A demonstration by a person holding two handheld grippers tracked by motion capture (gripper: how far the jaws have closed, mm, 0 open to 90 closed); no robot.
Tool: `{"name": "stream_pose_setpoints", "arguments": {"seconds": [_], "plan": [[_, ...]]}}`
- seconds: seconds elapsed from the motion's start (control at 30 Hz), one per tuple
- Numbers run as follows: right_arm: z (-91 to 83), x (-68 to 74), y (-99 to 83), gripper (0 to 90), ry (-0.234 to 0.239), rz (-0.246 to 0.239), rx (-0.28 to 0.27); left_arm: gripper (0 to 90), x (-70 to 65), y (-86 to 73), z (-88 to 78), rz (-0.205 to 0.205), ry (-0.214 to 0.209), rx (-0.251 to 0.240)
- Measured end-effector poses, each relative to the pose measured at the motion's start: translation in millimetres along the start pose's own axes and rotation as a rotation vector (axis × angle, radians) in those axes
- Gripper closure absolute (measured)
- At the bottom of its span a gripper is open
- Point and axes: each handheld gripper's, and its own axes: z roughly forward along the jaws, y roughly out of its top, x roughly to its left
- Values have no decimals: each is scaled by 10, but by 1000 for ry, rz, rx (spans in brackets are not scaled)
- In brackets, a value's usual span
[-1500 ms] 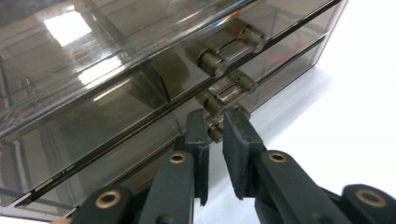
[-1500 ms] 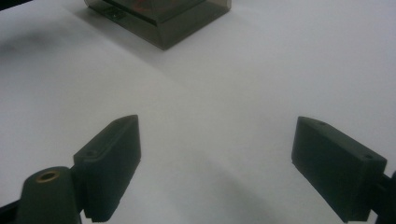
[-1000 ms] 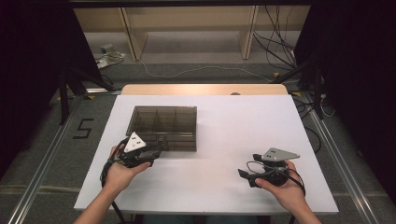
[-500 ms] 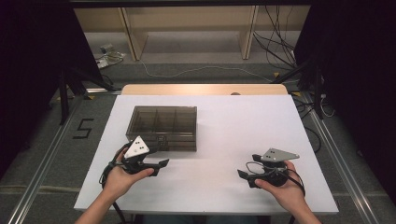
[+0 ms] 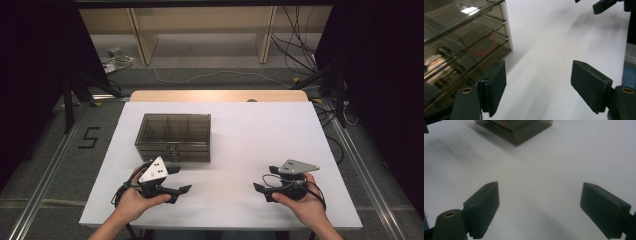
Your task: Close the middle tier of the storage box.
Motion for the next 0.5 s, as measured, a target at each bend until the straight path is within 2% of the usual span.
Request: {"name": "stream_pose_setpoints", "arguments": {"seconds": [0.23, 0.5], "plan": [[2, 10, 0, 165, 8, -11, 2, 238, -119, -44, 93, 37, -23, 43], [12, 8, 1, 165, 9, -15, 5, 190, -151, -63, 164, 45, -34, 73]]}}
